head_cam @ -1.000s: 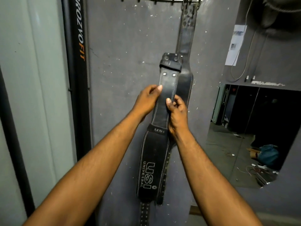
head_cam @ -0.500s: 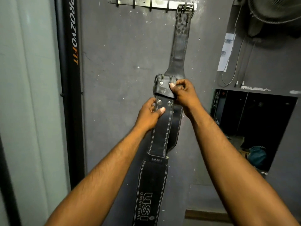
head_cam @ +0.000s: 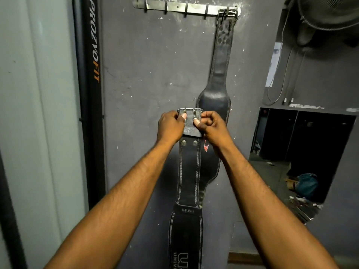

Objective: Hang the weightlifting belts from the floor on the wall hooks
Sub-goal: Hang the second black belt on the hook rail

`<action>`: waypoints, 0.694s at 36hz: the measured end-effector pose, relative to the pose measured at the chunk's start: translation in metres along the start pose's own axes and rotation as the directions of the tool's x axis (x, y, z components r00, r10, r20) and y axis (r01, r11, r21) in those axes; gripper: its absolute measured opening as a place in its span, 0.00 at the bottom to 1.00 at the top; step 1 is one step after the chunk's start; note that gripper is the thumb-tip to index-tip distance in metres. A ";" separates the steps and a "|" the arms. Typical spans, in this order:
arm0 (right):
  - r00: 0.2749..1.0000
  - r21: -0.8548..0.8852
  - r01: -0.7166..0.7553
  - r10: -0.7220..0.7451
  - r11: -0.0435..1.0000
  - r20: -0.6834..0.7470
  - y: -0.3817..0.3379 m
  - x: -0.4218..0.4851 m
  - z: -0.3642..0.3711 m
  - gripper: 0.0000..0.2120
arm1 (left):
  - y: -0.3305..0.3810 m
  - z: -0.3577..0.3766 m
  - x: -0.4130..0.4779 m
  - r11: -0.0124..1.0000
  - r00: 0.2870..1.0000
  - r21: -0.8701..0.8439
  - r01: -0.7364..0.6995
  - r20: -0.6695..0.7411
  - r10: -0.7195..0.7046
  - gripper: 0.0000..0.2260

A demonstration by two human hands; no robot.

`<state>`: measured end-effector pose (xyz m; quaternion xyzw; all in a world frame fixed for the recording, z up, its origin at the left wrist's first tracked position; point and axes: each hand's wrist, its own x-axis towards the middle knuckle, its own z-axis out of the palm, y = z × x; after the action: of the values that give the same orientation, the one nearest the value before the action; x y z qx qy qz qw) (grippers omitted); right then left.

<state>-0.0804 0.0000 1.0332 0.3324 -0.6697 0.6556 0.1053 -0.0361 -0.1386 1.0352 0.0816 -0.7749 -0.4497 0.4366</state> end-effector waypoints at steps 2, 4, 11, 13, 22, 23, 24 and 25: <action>1.000 -0.058 0.023 -0.024 0.998 -0.017 0.002 0.000 0.004 0.13 | -0.002 0.002 -0.001 0.998 0.999 0.041 -0.037 -0.007 0.037 0.12; 0.998 -0.147 0.057 -0.060 0.988 -0.017 0.007 0.001 0.008 0.15 | -0.005 0.005 -0.003 0.994 0.997 0.085 -0.065 -0.026 0.068 0.14; 0.986 -0.317 0.124 -0.152 0.940 -0.067 0.021 0.024 0.012 0.23 | -0.019 0.026 0.015 0.991 0.988 -0.002 -0.134 -0.079 0.133 0.09; 0.974 -0.358 0.180 -0.218 0.916 -0.069 0.026 0.037 0.013 0.23 | -0.022 0.035 0.027 0.988 0.980 -0.026 -0.153 -0.131 0.149 0.07; 0.849 -0.194 0.325 -0.376 0.926 -0.371 0.032 0.131 0.010 0.21 | 0.008 0.080 0.117 0.909 0.937 -0.343 -0.237 -0.328 0.121 0.18; 0.826 -0.179 0.361 -0.403 0.915 -0.394 0.030 0.146 0.009 0.18 | 0.014 0.086 0.131 0.884 0.924 -0.387 -0.263 -0.366 0.115 0.14; 0.804 -0.174 0.391 -0.427 0.904 -0.413 0.028 0.161 0.007 0.15 | 0.019 0.091 0.146 0.865 0.909 -0.413 -0.287 -0.402 0.110 0.11; 0.782 -0.172 0.422 -0.453 0.890 -0.428 0.025 0.176 0.005 0.12 | 0.025 0.095 0.161 0.851 0.894 -0.421 -0.313 -0.433 0.115 0.10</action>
<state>-0.2269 -0.0609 1.1137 0.3112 -0.5519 0.6498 0.4198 -0.1979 -0.1478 1.1313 -0.0296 -0.5396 -0.5494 0.6372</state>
